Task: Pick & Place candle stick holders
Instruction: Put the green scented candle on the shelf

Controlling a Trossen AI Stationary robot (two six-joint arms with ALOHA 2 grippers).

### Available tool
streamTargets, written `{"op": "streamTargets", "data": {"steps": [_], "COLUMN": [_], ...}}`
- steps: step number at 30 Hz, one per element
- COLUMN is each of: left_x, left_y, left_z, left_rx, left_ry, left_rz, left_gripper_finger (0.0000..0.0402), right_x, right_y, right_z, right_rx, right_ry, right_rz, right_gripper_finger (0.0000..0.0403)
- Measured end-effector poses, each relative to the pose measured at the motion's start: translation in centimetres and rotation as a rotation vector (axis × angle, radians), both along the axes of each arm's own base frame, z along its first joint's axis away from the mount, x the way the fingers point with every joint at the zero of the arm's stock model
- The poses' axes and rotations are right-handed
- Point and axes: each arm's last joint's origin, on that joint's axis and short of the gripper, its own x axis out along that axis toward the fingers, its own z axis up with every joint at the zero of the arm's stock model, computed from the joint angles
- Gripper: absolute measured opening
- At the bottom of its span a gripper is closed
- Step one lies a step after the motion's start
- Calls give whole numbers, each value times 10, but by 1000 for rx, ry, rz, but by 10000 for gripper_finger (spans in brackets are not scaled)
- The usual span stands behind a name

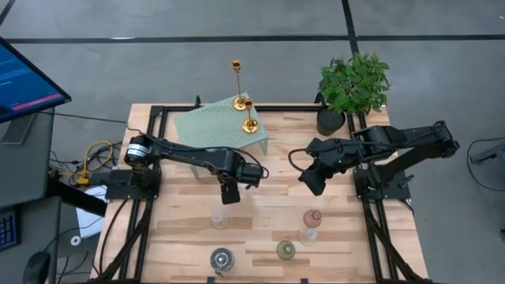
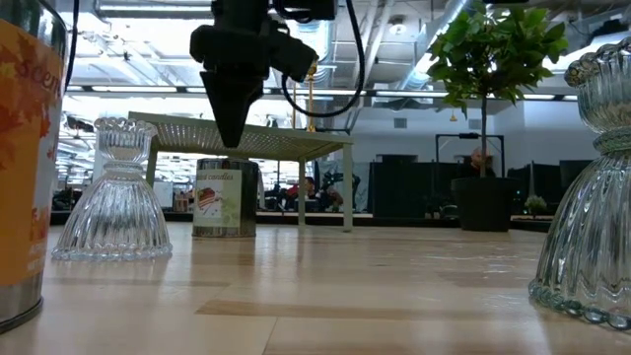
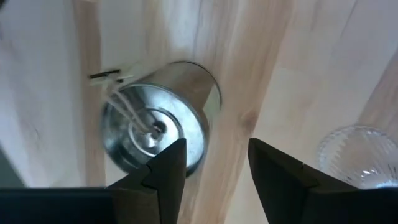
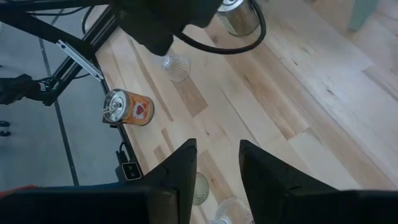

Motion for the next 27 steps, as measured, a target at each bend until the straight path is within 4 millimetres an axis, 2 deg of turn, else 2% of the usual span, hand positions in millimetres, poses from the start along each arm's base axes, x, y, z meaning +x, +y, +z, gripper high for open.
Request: {"op": "streamTargets", "data": {"steps": [6,11,14,20,27], "left_x": [5,6,5,5,5], "left_y": [-2,-2,-2,4,4], "left_z": [-21,-22,-20,-20,-19], "left_rx": [-11,-17,-44,-104,-108], "left_ry": [77,76,68,78,78], "left_rz": [-8,-6,-8,9,10], "left_gripper_finger": [166,158,125,14,5], "right_x": [1,1,1,1,1], "right_y": [1,1,1,1,2], "right_z": [1,1,1,1,1], "right_rx": [18,18,13,11,11], "right_ry": [-16,-19,-20,-19,-19], "right_rz": [12,13,19,21,24], "right_gripper_finger": [111,111,111,111,111]}}
